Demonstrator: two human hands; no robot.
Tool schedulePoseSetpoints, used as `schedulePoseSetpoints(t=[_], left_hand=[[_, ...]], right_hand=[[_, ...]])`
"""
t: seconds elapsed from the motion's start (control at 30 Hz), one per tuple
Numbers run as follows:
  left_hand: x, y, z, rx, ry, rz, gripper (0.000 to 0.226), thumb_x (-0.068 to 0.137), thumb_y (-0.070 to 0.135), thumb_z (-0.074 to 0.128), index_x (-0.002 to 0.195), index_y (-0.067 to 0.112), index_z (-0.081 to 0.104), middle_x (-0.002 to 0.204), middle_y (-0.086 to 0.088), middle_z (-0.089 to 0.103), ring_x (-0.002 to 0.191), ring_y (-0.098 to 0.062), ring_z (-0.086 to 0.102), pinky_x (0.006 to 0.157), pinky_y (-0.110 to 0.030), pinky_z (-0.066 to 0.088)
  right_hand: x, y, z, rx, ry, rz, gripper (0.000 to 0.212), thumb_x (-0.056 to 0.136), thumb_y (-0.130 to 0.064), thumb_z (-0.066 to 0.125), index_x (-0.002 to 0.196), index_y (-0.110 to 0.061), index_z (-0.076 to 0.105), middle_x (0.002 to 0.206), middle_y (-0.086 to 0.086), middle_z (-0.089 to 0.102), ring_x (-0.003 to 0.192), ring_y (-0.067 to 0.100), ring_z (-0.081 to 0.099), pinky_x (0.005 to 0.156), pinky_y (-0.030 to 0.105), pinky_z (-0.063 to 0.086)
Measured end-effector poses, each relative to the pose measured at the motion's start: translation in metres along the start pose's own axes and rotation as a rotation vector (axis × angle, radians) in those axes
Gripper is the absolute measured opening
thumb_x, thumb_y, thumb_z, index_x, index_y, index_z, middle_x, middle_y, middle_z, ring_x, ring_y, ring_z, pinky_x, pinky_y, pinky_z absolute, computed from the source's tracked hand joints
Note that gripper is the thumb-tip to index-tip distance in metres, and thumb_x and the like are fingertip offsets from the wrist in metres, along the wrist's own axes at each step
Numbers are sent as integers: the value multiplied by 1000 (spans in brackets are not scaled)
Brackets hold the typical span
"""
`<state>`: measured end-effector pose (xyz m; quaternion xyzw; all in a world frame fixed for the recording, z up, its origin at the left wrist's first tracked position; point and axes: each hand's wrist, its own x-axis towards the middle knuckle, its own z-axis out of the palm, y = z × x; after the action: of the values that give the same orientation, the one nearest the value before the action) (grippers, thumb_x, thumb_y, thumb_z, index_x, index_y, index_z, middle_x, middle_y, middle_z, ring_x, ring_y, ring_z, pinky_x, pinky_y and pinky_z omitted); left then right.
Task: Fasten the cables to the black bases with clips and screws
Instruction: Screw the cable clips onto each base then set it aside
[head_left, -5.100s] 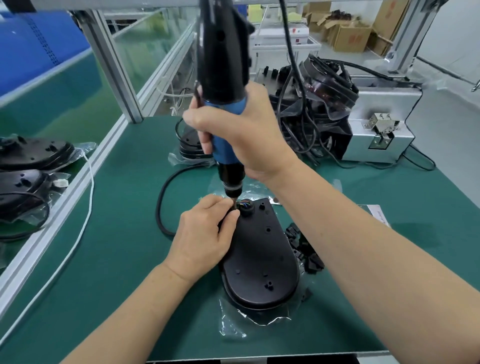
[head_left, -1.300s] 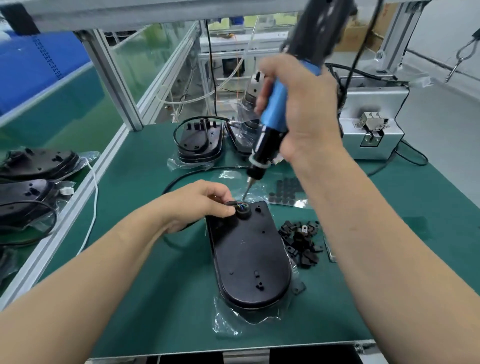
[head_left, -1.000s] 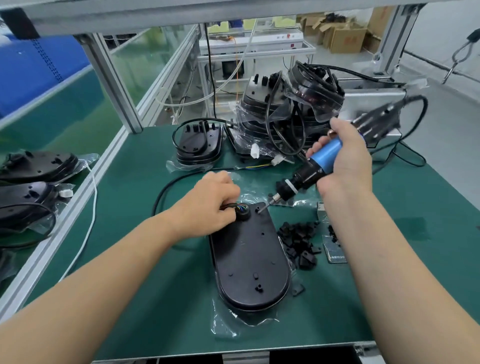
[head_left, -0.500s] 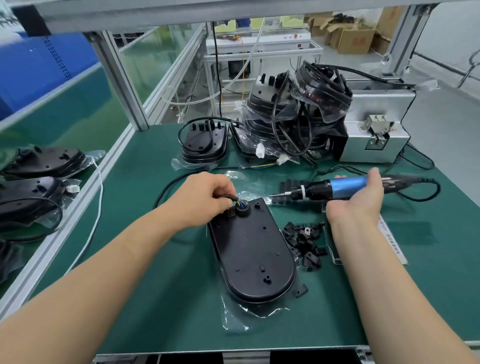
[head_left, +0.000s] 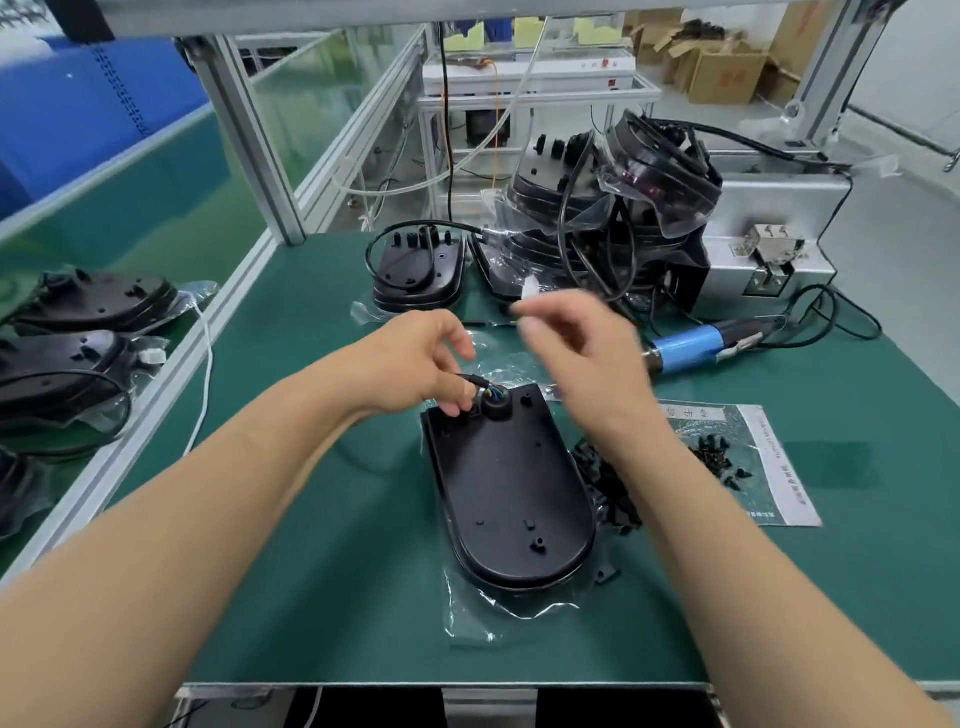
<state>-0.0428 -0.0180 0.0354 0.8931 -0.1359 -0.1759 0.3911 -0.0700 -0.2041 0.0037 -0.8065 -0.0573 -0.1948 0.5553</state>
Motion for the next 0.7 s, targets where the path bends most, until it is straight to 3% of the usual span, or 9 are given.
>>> schedulePoseSetpoints(t=[0.07, 0.17, 0.33, 0.57, 0.7], left_hand=[[0, -1, -2, -31, -17, 1, 34, 81, -4, 71, 105, 7, 51, 75, -9, 74, 64, -17, 69, 62, -21, 48], [-2, -4, -2, -101, -25, 4, 34, 81, -10, 66, 104, 7, 50, 77, -10, 75, 66, -17, 69, 57, -17, 46], [-4, -15, 2, -271, 20, -17, 30, 83, -10, 63, 107, 5, 52, 75, -10, 74, 66, -16, 69, 57, -21, 45], [-4, -21, 2, -431, 50, -65, 30, 83, -5, 67, 105, 9, 52, 79, -13, 73, 68, -16, 68, 58, -22, 44], [-7, -24, 4, -353, 110, -62, 31, 81, -3, 71, 103, 10, 54, 78, -9, 72, 69, -13, 66, 61, -25, 46]], right_hand=[[12, -3, 6, -56, -411, 33, 8, 90, -18, 72, 96, -14, 76, 87, 0, 71, 78, 7, 57, 78, 28, 47], [30, -3, 8, 9, -680, 96, 12, 87, -16, 77, 96, -8, 74, 80, 4, 69, 73, 9, 54, 69, 23, 44], [52, -2, 8, -155, -872, 98, 14, 84, -20, 79, 94, -13, 73, 85, 1, 72, 74, 4, 59, 71, 17, 45], [61, 6, 9, -25, -1000, 229, 13, 86, -15, 77, 95, -11, 69, 76, -10, 67, 68, 1, 55, 64, 15, 43], [67, 4, 13, -108, -1043, 234, 13, 84, -15, 79, 92, -9, 70, 77, -2, 63, 70, 10, 49, 64, 20, 39]])
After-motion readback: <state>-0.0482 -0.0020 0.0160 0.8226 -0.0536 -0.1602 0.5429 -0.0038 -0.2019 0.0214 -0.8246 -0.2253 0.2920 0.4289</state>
